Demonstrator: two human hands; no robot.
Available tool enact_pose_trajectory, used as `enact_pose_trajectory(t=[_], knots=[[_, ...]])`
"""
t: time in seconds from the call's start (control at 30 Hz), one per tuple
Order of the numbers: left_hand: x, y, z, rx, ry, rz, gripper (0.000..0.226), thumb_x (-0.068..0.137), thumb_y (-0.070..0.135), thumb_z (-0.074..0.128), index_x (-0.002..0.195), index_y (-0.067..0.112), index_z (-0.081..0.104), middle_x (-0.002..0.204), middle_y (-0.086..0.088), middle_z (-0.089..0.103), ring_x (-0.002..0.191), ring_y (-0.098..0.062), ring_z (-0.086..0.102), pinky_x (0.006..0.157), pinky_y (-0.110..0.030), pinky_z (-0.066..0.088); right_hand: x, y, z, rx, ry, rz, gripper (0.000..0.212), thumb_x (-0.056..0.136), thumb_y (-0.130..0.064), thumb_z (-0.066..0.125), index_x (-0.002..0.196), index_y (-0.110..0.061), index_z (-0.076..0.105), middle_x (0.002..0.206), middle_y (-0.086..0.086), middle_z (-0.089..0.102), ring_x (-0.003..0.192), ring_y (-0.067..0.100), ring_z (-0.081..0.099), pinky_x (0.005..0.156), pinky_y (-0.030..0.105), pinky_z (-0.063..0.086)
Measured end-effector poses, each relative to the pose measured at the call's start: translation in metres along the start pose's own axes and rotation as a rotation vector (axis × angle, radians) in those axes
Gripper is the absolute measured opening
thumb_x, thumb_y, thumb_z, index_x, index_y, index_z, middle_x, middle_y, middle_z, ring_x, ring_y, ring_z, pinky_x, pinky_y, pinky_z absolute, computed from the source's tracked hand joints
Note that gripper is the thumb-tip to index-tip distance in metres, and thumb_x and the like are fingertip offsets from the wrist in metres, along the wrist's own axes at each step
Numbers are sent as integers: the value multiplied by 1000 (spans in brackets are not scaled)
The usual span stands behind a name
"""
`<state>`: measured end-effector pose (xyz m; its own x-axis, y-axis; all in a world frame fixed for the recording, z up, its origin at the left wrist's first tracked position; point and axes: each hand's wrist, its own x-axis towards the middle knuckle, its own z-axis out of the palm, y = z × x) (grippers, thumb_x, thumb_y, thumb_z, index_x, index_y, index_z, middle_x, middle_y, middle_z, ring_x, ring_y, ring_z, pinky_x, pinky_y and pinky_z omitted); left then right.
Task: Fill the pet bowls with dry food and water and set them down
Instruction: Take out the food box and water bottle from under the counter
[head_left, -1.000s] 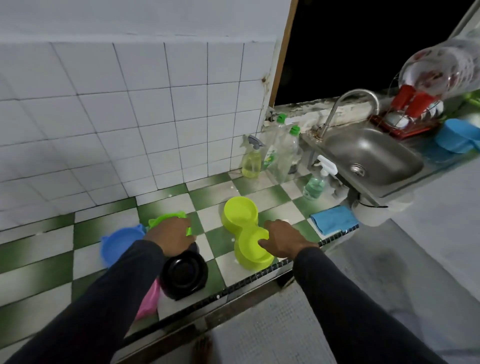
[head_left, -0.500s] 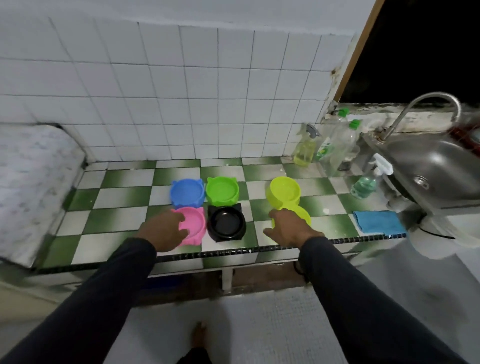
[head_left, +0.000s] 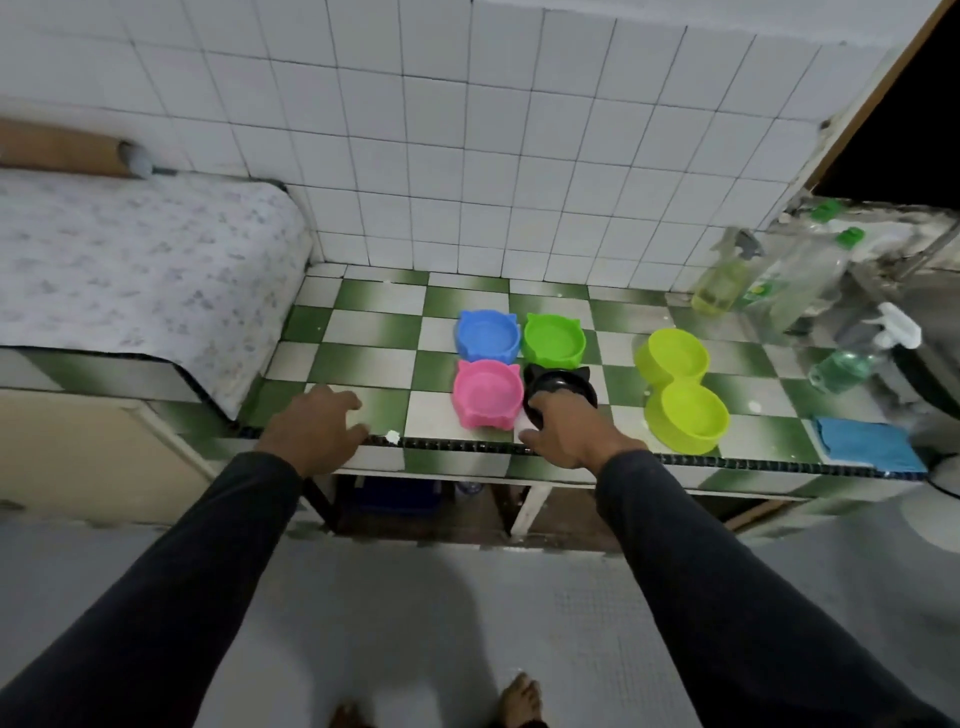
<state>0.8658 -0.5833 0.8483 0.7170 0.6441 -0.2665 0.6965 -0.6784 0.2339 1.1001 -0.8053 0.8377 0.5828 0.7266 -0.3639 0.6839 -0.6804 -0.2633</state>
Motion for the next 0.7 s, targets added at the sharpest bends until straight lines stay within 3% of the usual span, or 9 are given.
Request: enact_pose_trajectory(t=[0.1, 0.37, 0.53, 0.7], knots=[[-15, -43, -3, -33, -5, 9, 45, 98, 41, 62, 137, 19, 61, 134, -13, 57, 121, -32, 57, 102, -46, 50, -8, -46, 19, 7, 6, 11, 60, 90, -46, 62, 140, -13, 51, 133, 18, 56, 120, 38, 55, 100, 48, 49], [-39, -132, 11, -88, -35, 73, 43, 98, 31, 63, 136, 12, 64, 130, -18, 60, 119, -37, 59, 99, -48, 51, -25, -137, 80, 90, -38, 1, 53, 91, -40, 62, 137, -14, 54, 132, 17, 56, 118, 36, 55, 99, 48, 49], [-53, -153, 44, -106, -94, 48, 36, 98, 32, 62, 129, 16, 66, 127, -13, 61, 113, -34, 61, 95, -47, 53, -33, -156, 119, 114, -128, 12, 35, 93, -42, 57, 116, -16, 58, 116, 11, 58, 102, 32, 57, 91, 49, 53], [-60, -162, 89, -100, -176, 9, 34, 99, 32, 56, 129, 18, 63, 125, -13, 60, 112, -34, 58, 94, -42, 51, -32, -149, 161, 125, -212, -3, 46, 92, -41, 56, 132, -18, 53, 131, 13, 56, 116, 35, 55, 98, 45, 50]])
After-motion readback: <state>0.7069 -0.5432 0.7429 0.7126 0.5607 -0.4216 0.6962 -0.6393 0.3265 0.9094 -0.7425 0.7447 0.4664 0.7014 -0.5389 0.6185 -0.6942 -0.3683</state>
